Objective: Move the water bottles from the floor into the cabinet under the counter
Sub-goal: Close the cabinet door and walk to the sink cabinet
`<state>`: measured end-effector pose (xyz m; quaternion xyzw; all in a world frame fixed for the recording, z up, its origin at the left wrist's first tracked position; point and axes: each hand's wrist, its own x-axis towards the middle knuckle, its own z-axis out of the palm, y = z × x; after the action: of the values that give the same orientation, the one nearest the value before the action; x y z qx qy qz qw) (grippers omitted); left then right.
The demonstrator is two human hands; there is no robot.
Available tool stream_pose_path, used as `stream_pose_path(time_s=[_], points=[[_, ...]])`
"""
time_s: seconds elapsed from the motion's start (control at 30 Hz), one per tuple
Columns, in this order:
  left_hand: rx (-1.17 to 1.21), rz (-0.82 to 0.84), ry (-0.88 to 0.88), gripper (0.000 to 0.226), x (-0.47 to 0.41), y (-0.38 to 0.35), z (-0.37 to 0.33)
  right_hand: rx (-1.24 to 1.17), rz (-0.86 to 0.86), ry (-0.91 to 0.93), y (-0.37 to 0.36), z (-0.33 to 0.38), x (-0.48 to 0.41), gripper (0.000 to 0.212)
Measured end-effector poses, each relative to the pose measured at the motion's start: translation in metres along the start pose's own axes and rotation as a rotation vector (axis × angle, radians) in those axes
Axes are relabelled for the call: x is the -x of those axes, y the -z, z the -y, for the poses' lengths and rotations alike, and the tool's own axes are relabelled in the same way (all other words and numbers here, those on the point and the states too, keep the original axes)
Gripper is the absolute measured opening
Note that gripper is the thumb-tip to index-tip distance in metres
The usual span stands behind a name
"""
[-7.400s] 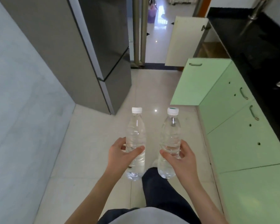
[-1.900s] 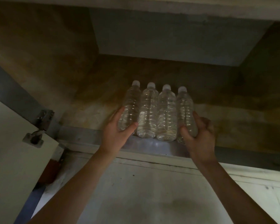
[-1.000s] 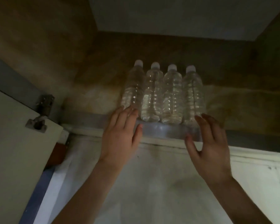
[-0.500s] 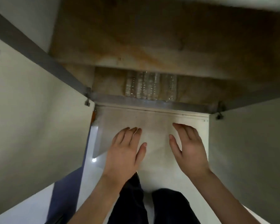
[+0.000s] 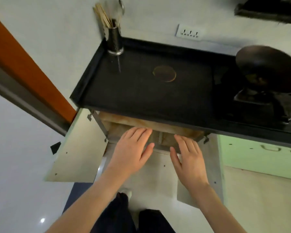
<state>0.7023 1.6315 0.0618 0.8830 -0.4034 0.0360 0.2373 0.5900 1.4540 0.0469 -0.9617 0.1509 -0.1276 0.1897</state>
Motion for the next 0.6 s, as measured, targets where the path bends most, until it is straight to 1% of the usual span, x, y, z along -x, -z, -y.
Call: stream_pose_path(time_s=[0.07, 0.13, 0.2, 0.3, 0.43, 0.6], points=[[0.020, -0.027, -0.074, 0.049, -0.004, 0.016, -0.011, 0.012, -0.060, -0.033, 0.022, 0.008, 0.008, 0.049], [0.062, -0.016, -0.144, 0.051, -0.003, 0.020, -0.016, 0.008, -0.130, -0.090, 0.033, 0.014, 0.022, 0.049], [0.084, 0.042, -0.197, 0.054, -0.002, 0.015, -0.017, 0.001, -0.185, -0.179, 0.033, 0.017, 0.042, 0.050], [0.056, 0.175, -0.320, 0.053, 0.003, -0.001, -0.013, 0.017, -0.230, -0.359, 0.021, 0.026, 0.076, 0.053], [0.089, 0.323, -0.451, 0.053, 0.010, -0.017, -0.006, 0.058, -0.284, -0.534, 0.006, 0.039, 0.118, 0.050], [0.131, 0.399, -0.664, 0.061, -0.003, -0.031, -0.031, 0.122, -0.372, -0.768, 0.016, 0.040, 0.160, 0.054]])
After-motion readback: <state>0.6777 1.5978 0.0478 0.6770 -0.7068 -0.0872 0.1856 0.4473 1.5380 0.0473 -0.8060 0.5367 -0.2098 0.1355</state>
